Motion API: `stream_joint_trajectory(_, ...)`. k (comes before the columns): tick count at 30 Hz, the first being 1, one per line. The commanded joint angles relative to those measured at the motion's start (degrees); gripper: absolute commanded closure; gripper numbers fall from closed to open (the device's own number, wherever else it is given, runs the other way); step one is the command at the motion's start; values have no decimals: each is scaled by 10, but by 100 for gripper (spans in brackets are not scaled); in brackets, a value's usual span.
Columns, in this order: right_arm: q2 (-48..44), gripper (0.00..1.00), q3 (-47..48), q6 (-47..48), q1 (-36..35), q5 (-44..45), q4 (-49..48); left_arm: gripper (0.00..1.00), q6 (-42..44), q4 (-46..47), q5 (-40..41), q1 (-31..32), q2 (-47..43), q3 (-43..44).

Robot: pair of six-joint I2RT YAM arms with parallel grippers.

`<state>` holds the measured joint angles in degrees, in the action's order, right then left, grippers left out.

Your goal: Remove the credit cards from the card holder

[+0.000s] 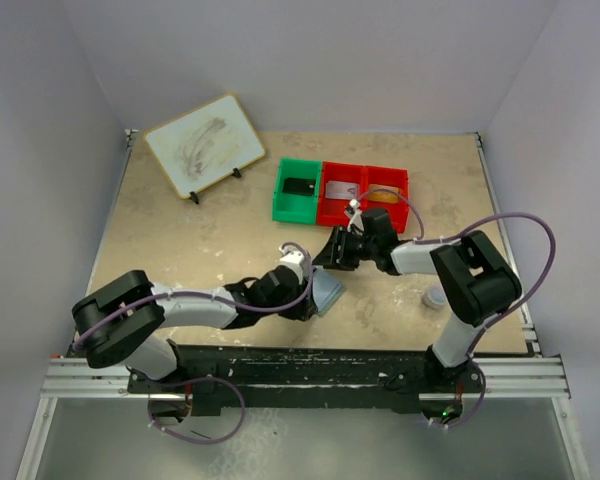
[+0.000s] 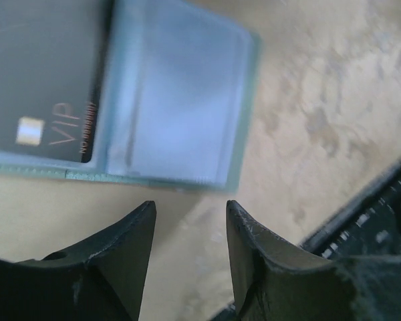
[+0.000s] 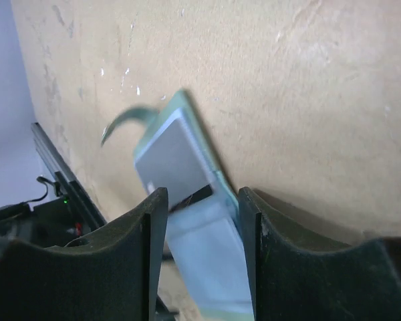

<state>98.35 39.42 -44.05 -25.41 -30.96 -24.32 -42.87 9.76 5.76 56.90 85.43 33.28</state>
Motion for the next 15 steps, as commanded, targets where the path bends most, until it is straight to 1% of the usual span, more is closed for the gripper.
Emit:
stream_joint_trajectory(1,27,51,50,76,-10,-3,70,55,-94,49,16,41,1,-36)
stream_joint_trajectory(5,42,51,70,130,-16,-29,104,55,-116,87,18,57,3,-33)
stream_joint_trajectory(7,40,52,74,158,-19,-29,123,55,-106,100,-4,67,18,-20)
stream_joint_trajectory(9,24,52,74,177,-20,-20,138,55,-97,91,-9,78,30,-5)
stream_joint_trajectory(12,-21,51,81,184,-20,79,177,55,-92,71,7,90,22,-4)
stream_joint_trajectory(15,-74,50,75,164,-20,132,203,55,-87,11,57,90,-19,-7)
